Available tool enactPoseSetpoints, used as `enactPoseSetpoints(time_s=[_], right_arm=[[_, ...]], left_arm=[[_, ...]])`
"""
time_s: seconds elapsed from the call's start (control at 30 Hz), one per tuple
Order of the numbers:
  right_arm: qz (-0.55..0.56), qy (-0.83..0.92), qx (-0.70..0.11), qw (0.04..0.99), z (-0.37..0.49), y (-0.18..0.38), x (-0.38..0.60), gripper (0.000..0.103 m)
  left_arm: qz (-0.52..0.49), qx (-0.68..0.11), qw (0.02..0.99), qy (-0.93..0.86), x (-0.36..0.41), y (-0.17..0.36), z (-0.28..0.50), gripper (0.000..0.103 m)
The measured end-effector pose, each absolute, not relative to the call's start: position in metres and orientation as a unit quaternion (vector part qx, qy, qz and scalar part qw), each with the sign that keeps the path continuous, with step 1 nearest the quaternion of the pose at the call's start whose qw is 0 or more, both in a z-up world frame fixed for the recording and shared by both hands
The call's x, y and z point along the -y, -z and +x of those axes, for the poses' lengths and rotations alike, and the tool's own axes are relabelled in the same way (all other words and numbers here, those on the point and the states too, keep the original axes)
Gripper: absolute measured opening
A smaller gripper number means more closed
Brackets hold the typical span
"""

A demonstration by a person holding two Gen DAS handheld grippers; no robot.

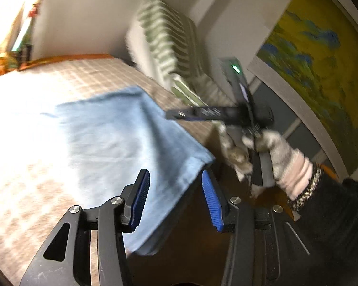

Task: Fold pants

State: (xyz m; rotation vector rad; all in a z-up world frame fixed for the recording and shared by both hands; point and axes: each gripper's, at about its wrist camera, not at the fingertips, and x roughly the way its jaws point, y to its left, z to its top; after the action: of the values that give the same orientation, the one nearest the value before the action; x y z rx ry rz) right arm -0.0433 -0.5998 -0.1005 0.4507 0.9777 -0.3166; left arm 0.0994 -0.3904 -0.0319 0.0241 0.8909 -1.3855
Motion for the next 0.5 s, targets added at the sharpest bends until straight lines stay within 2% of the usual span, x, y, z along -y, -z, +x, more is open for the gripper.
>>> enactPoseSetpoints(time_s=[0.03,0.07,0.1,0.5], right_arm=[[0.214,0.148,-0.455,0.851,-0.046,0.099,0.598,0.082],[0.219,0.144,-0.448,0.855,-0.048,0.099,0.597,0.084],[0.223,0.143,-0.445,0.855,-0.049,0.099,0.597,0.084],[0.254,0.101,-0.457,0.846,-0.040,0.127,0.636,0.088]], left_arm=[[0.006,-0.398,0.683,0.612,0.386,0.032,0.104,0.049],[-0.001,-0.398,0.689,0.605,0.381,0.030,0.110,0.055],[-0.004,-0.399,0.693,0.600,0.378,0.032,0.114,0.056],[-0.056,-0.476,0.689,0.543,0.388,0.088,0.163,0.057]])
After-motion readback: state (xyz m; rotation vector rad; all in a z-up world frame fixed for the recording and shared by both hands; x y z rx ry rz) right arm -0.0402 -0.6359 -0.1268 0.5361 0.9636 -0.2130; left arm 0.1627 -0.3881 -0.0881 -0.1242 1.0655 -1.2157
